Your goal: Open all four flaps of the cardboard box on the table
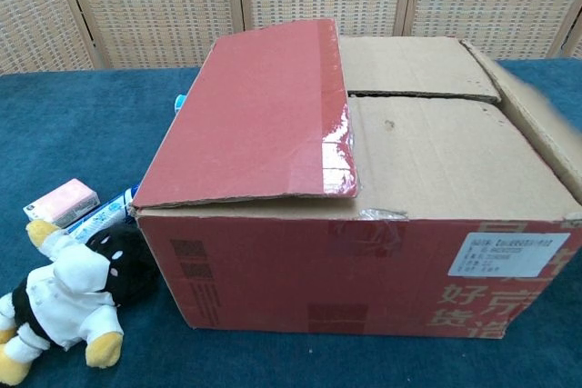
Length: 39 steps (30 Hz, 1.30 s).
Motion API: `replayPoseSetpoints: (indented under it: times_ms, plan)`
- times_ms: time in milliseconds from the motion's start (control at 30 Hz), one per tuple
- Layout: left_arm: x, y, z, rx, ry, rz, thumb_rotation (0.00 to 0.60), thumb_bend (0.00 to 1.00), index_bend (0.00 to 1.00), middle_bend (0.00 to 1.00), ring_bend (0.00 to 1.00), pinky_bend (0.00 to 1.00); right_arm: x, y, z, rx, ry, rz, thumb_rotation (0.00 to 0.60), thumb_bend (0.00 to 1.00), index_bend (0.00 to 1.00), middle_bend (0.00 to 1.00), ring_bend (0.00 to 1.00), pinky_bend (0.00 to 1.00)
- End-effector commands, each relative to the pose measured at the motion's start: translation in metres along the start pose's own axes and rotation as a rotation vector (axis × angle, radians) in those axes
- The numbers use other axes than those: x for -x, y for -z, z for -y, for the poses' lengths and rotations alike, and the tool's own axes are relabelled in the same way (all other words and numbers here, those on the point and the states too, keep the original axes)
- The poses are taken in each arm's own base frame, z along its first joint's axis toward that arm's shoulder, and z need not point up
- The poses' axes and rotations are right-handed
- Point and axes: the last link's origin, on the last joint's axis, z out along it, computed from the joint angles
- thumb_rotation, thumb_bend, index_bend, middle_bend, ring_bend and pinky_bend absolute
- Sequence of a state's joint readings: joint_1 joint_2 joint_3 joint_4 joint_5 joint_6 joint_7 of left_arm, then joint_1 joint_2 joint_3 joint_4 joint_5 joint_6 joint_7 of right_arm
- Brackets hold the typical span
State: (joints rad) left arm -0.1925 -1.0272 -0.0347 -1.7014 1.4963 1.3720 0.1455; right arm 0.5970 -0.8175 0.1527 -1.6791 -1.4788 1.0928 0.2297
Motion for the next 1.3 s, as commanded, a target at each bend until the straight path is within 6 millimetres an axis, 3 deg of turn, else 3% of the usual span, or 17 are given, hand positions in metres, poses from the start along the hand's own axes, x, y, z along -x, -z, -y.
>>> replayPoseSetpoints:
  times_ms: [33, 167, 367, 733, 833, 1033, 1167, 1300]
  plan:
    - [-0.004, -0.004, -0.002, 0.025, -0.004, -0.005, 0.586, 0.35, 0.27, 0.15, 0.09, 0.0, 0.006, 0.003, -0.005, 0.025, -0.007, 0.013, 0.6, 0.87, 0.37, 0.52, 0.3, 0.19]
    - [-0.011, -0.013, -0.007, 0.078, -0.007, 0.005, 0.588, 0.3, 0.27, 0.15, 0.09, 0.0, 0.012, 0.01, -0.009, 0.056, -0.02, 0.011, 0.6, 0.66, 0.36, 0.48, 0.29, 0.19]
    - [-0.02, -0.023, -0.014, 0.148, -0.008, 0.033, 0.592, 0.23, 0.27, 0.14, 0.09, 0.0, 0.016, 0.018, -0.009, 0.092, -0.026, -0.03, 0.6, 0.49, 0.29, 0.36, 0.23, 0.19]
    - [-0.046, -0.059, -0.054, 0.444, -0.006, 0.089, 0.6, 0.25, 0.24, 0.12, 0.07, 0.0, 0.03, 0.046, -0.003, 0.159, 0.011, -0.058, 0.6, 0.49, 0.25, 0.32, 0.19, 0.19]
    - [-0.06, -0.081, -0.077, 0.564, -0.014, 0.095, 0.6, 0.33, 0.23, 0.11, 0.06, 0.0, 0.033, 0.059, -0.003, 0.176, 0.0, -0.078, 0.6, 0.52, 0.25, 0.32, 0.19, 0.19]
    - [-0.066, -0.101, -0.099, 0.656, -0.012, 0.119, 0.6, 0.67, 0.21, 0.1, 0.05, 0.0, 0.035, 0.068, -0.003, 0.185, 0.013, -0.091, 0.6, 0.54, 0.25, 0.32, 0.19, 0.19]
    - [-0.07, -0.124, -0.129, 0.739, 0.016, 0.133, 0.6, 0.88, 0.21, 0.1, 0.05, 0.0, 0.035, 0.075, -0.003, 0.194, 0.017, -0.104, 0.6, 0.56, 0.25, 0.32, 0.19, 0.19]
    - [-0.072, -0.151, -0.162, 0.806, 0.03, 0.152, 0.59, 0.95, 0.21, 0.1, 0.05, 0.0, 0.034, 0.081, -0.002, 0.201, 0.014, -0.112, 0.6, 0.57, 0.25, 0.32, 0.19, 0.19]
